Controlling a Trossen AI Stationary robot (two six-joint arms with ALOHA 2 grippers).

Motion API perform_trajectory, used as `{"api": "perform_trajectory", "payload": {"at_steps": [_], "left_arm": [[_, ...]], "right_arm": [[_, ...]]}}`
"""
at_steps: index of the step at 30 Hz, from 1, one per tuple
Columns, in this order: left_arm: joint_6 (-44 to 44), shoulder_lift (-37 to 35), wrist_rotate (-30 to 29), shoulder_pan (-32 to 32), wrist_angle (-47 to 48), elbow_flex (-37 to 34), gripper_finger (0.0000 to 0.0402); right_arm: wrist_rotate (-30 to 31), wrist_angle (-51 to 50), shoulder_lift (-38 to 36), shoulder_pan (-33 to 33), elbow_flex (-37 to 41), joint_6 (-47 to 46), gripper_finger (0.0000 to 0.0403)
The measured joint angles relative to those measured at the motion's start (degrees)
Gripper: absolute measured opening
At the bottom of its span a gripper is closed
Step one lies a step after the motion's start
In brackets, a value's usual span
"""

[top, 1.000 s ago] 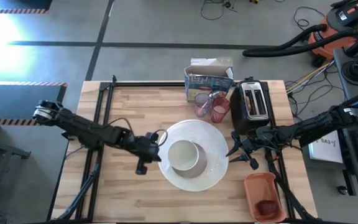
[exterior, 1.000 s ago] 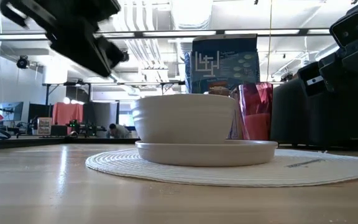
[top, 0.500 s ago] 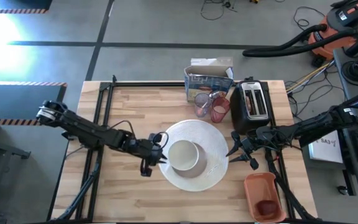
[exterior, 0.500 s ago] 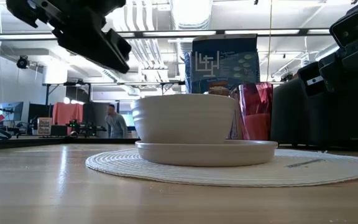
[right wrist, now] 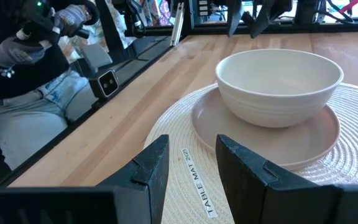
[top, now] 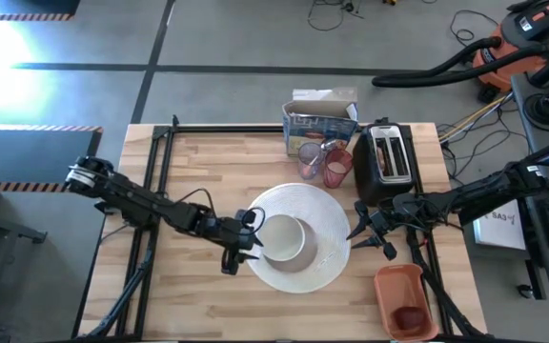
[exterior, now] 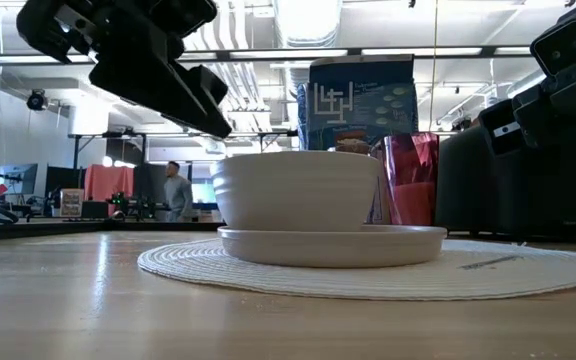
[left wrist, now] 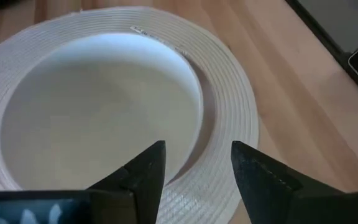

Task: Arrange a breakfast setting
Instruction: Put the white bowl on the white placemat to the right of the gray plate

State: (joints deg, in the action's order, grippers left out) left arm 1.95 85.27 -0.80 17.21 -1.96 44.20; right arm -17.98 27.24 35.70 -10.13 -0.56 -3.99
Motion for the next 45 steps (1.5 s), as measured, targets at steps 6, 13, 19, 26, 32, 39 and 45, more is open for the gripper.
{"api": "perform_trajectory", "payload": {"at_steps": [6,13,19,26,32,39,45], "left_arm": [[-1.6,2.1,0.0,0.0,0.0,0.0,0.0161],[-4.8,6.4,-0.1,-0.1,-2.4,0.0,0.0148],[-6.2,7.8,-0.1,-0.3,-3.4,0.0,0.0133],[-9.5,7.7,-0.3,-1.3,-3.8,0.0,0.0112],[-13.7,7.7,-0.3,-1.7,-4.2,0.0,0.0101],[-16.5,7.7,-0.2,-1.9,-4.9,0.0,0.0076],[-19.4,7.7,-0.3,-2.1,-4.9,0.0,0.0009]], "right_arm": [[0.0,0.0,0.0,0.0,0.0,0.0,0.0123],[0.0,0.0,0.0,0.0,0.0,0.1,0.0123],[0.0,0.0,0.0,0.0,0.0,0.0,0.0123],[0.0,0.0,0.0,0.0,0.0,0.1,0.0123],[0.0,0.0,0.0,0.0,0.0,0.0,0.0123],[0.0,0.0,0.0,0.0,0.0,0.1,0.0123],[0.0,0.0,0.0,0.0,0.0,0.1,0.0123]]}}
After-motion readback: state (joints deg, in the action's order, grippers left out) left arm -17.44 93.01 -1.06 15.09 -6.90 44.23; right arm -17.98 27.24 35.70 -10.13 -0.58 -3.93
